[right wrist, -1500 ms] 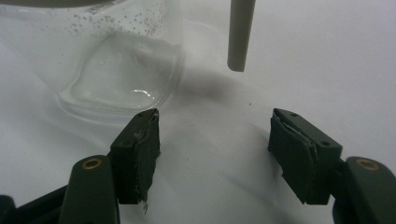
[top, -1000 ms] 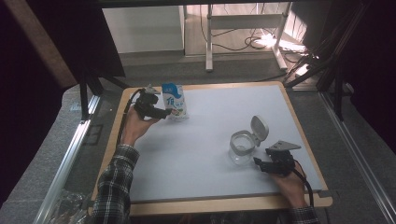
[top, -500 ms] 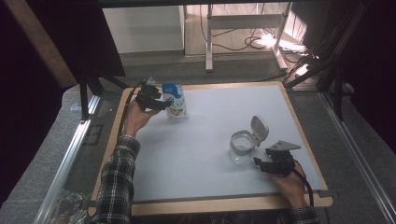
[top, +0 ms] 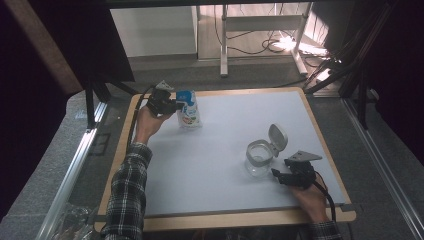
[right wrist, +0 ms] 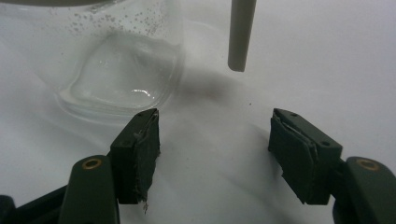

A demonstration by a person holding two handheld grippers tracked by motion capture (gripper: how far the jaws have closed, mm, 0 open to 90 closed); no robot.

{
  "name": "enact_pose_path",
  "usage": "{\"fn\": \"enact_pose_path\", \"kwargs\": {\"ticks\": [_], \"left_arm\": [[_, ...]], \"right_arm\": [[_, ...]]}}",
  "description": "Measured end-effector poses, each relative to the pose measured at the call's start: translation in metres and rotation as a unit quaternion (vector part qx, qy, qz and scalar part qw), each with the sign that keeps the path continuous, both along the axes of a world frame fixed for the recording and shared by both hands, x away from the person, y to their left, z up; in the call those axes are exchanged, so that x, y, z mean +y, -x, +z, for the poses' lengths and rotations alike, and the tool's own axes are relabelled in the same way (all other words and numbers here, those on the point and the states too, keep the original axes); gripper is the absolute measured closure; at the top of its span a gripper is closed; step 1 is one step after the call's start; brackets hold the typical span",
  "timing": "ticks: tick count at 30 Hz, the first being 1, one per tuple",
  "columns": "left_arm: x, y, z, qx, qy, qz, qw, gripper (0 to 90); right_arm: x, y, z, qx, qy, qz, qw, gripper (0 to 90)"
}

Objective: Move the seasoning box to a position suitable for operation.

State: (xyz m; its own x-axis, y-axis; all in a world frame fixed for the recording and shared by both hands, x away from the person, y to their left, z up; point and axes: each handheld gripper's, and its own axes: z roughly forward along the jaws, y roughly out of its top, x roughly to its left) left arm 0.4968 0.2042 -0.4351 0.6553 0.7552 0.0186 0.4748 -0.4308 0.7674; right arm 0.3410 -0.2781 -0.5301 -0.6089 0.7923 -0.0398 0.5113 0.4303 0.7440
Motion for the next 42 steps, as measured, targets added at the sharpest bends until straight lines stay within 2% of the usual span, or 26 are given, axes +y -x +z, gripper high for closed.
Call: {"fn": "enact_pose_path", "kwargs": {"ticks": [2,3,7,14,19,21,24,27,28,29,30,33,35,38,40,41,42], "left_arm": [[-0.001,0.001,0.001,0.000,-0.004,-0.003,1.0000,78.6],[-0.001,0.002,0.001,-0.001,-0.006,-0.004,1.0000,86.6],[-0.003,0.004,0.003,-0.001,-0.001,-0.010,1.0000,90.0],[-0.006,0.012,0.008,0.010,0.009,-0.014,0.9998,90.0],[-0.009,0.024,0.011,0.023,0.019,-0.008,0.9995,90.0],[-0.011,0.029,0.011,0.027,0.022,-0.015,0.9993,90.0],[-0.013,0.034,0.008,0.014,0.022,-0.019,0.9995,90.0],[-0.013,0.037,0.004,-0.002,0.025,-0.013,0.9996,88.9],[-0.012,0.037,0.002,-0.003,0.028,-0.010,0.9995,84.5],[-0.011,0.036,0.000,-0.003,0.030,-0.008,0.9995,84.5],[-0.011,0.035,-0.002,-0.001,0.029,-0.009,0.9995,75.5],[-0.012,0.035,-0.005,-0.007,0.022,-0.007,0.9997,74.7],[-0.014,0.034,-0.007,-0.006,0.017,-0.006,0.9998,69.8],[-0.017,0.033,-0.011,-0.009,0.001,0.000,1.0000,69.1],[-0.017,0.033,-0.013,-0.012,0.003,0.006,0.9999,74.6],[-0.016,0.033,-0.013,-0.012,0.008,0.008,0.9999,74.6],[-0.015,0.033,-0.014,-0.008,0.020,0.011,0.9997,78.4]], "right_arm": [[0.000,0.000,0.000,0.000,0.000,0.000,1.0000,34.3],[0.000,0.000,0.000,0.000,0.000,0.000,1.0000,34.3],[0.000,0.000,0.000,0.000,0.000,0.000,1.0000,34.3],[0.000,0.000,0.000,0.000,0.000,0.000,1.0000,34.3],[0.000,0.000,0.000,0.000,0.000,0.000,1.0000,34.3],[0.000,0.000,0.000,0.000,0.000,0.000,1.0000,34.3],[0.000,0.000,0.000,0.000,0.001,0.000,1.0000,34.3],[0.000,0.000,0.000,0.000,0.001,0.000,1.0000,34.2],[0.000,0.000,0.000,0.000,0.001,0.000,1.0000,34.3],[0.000,0.000,0.000,0.000,0.001,0.000,1.0000,34.3],[0.000,0.000,0.000,0.000,0.001,0.000,1.0000,34.3],[0.000,0.000,0.000,0.000,0.001,0.000,1.0000,34.3],[0.000,0.000,0.000,0.000,0.001,0.000,1.0000,34.3],[0.000,0.000,0.000,-0.001,0.001,0.000,1.0000,34.3],[0.000,0.000,0.000,-0.001,0.001,0.000,1.0000,34.3],[0.000,0.000,0.000,-0.001,0.001,0.000,1.0000,34.3],[0.000,0.000,0.000,-0.001,0.001,0.000,1.0000,34.3]]}}
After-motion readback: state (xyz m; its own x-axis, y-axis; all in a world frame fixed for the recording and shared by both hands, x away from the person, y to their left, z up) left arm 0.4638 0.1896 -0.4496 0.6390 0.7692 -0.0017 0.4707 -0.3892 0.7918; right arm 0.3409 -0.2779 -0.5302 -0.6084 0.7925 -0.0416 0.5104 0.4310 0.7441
